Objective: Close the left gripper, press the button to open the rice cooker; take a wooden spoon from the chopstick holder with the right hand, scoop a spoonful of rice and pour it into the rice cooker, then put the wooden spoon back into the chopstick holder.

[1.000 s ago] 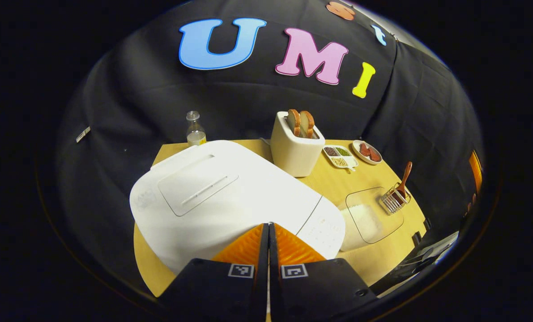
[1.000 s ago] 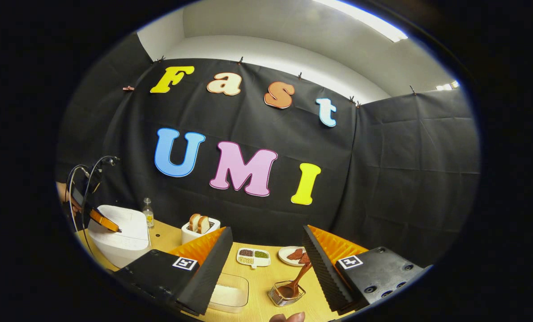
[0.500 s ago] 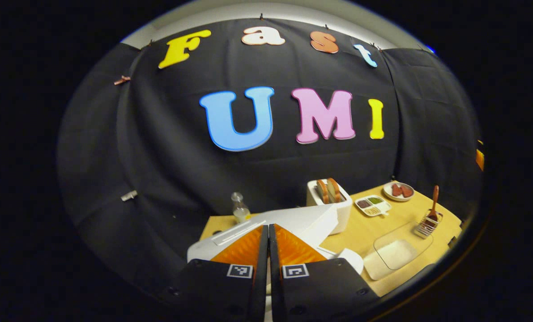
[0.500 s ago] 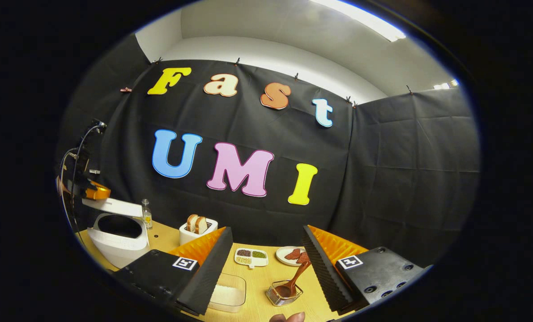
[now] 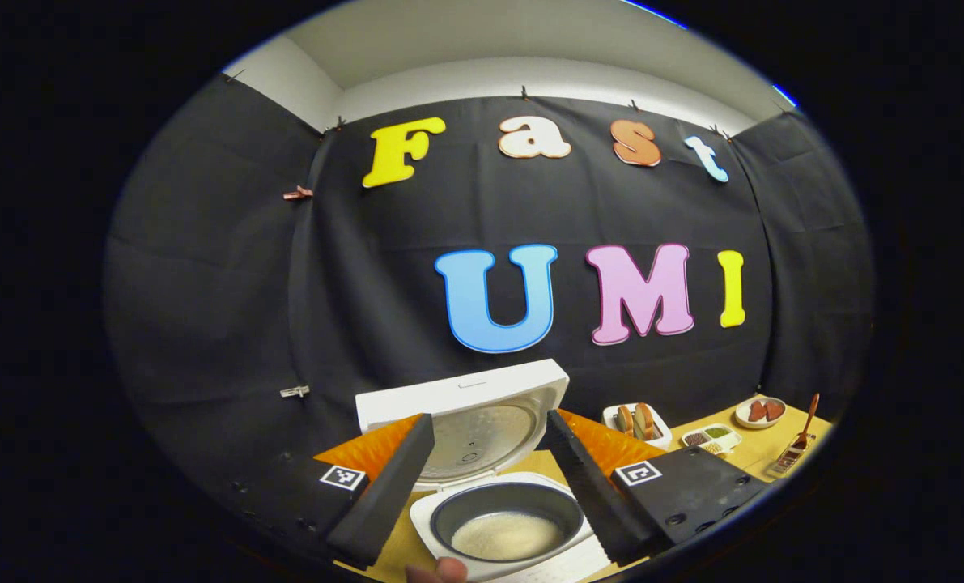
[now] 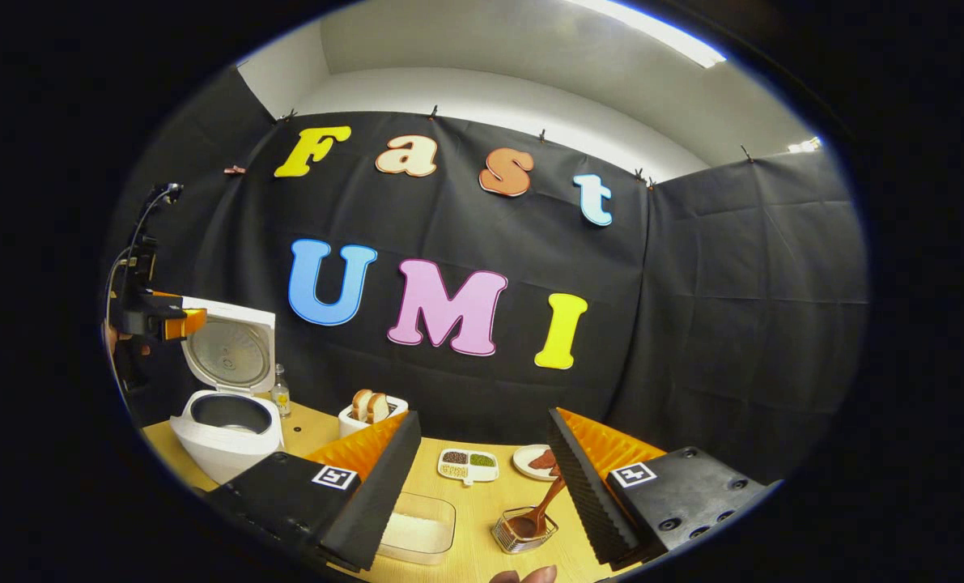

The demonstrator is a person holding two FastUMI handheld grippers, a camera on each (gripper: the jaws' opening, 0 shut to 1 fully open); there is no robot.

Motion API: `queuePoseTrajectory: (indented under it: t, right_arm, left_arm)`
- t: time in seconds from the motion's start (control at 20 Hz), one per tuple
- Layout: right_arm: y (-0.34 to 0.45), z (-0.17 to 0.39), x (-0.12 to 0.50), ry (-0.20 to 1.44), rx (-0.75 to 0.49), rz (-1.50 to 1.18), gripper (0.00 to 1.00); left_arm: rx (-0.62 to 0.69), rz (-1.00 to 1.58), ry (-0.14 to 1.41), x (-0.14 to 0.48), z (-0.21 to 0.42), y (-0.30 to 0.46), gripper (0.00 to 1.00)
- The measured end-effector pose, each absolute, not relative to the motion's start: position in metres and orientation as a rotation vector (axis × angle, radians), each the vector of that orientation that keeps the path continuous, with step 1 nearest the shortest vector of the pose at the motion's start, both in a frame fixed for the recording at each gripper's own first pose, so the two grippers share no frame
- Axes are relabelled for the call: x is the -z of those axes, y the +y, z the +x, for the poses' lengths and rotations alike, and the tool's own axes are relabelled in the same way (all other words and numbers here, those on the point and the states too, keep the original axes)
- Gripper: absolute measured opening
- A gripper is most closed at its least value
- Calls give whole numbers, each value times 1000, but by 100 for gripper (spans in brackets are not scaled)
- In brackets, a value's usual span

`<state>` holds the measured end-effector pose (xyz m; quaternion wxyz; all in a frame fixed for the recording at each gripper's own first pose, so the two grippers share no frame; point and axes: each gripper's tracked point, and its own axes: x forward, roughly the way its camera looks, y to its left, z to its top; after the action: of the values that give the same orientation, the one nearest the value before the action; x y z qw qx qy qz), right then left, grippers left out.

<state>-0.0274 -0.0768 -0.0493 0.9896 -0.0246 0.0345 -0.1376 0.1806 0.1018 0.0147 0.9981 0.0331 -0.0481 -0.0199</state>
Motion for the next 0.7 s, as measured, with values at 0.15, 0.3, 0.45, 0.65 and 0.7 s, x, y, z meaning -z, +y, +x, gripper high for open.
queuePoseTrajectory:
  t: [0.15, 0.3, 0.45, 0.65, 0.7]
  right_arm:
    - [-107, -28, 74, 127, 285, -25, 97]
    - [-140, -28, 102, 182, 294, 19, 98]
    - [-173, -24, 140, 253, 285, 54, 98]
    - [-210, -11, 189, 332, 246, 109, 98]
    - [-215, -6, 200, 348, 223, 129, 98]
  left_arm:
    - [5, 74, -105, -20, 160, 93, 96]
    - [5, 46, -146, -38, 136, 68, 96]
    - [6, 43, -147, -39, 119, 43, 97]
    - [11, 23, -123, -34, 105, 10, 96]
    - [9, 15, -114, -31, 103, 2, 97]
